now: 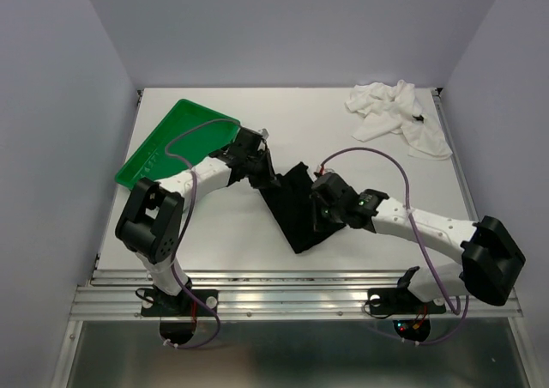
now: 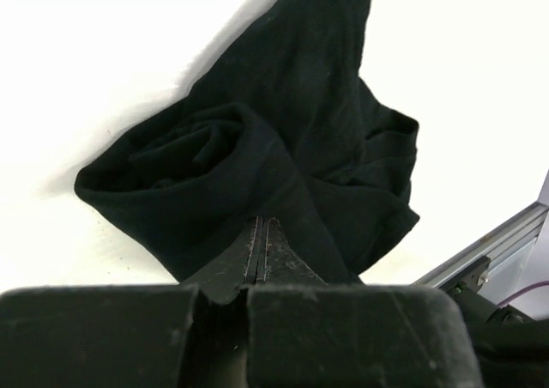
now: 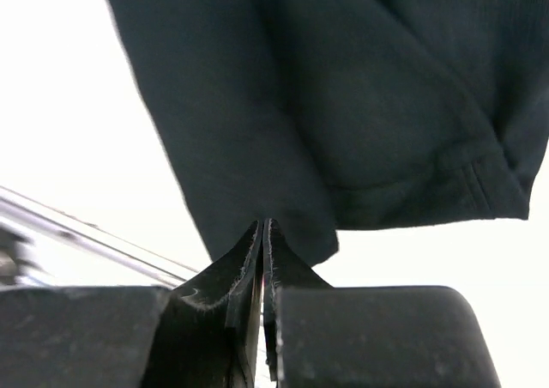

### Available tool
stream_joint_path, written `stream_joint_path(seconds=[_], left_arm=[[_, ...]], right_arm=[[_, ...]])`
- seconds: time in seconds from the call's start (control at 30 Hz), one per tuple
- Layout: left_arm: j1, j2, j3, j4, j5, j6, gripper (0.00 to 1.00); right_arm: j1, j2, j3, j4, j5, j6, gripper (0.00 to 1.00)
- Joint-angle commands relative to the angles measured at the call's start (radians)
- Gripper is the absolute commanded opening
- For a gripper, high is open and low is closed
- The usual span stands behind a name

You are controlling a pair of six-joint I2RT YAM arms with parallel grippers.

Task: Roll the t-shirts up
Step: Roll the T-shirt to the center of the board.

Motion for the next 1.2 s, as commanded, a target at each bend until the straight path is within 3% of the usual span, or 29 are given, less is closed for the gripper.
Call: stream_joint_path(seconds=[0.0,0.33,0.63,0.83,1.03,1.17], left_arm=[[-0.001,-0.052,0.060,-0.042,-0.051,0.026,0.00],[0.008,0.023,0.060,-0.038,-0.106,0.030,0.00],[0.013,0.135,0.063,0.002,-0.115,0.047,0.00],[0.022,0.157,0.099,-0.037,-0.118,0.079,0.00],[0.039,0.012,0.240,-0.172,-0.181,0.118,0.00],[0.053,-0.072,0.339,-0.261,-0.213,0.141,0.00]], right_arm=[[0.014,-0.044,0.108,-0.031,0.061,-0.023,0.08],[0.014,0.119,0.171,0.047,0.069,0.000,0.09],[0.014,0.301,0.096,0.043,0.157,0.062,0.08],[0.014,0.193,0.085,0.015,0.169,0.033,0.09],[0.084,0.102,0.220,-0.182,0.299,0.000,0.13],[0.153,0.097,0.289,-0.267,0.391,0.000,0.21]])
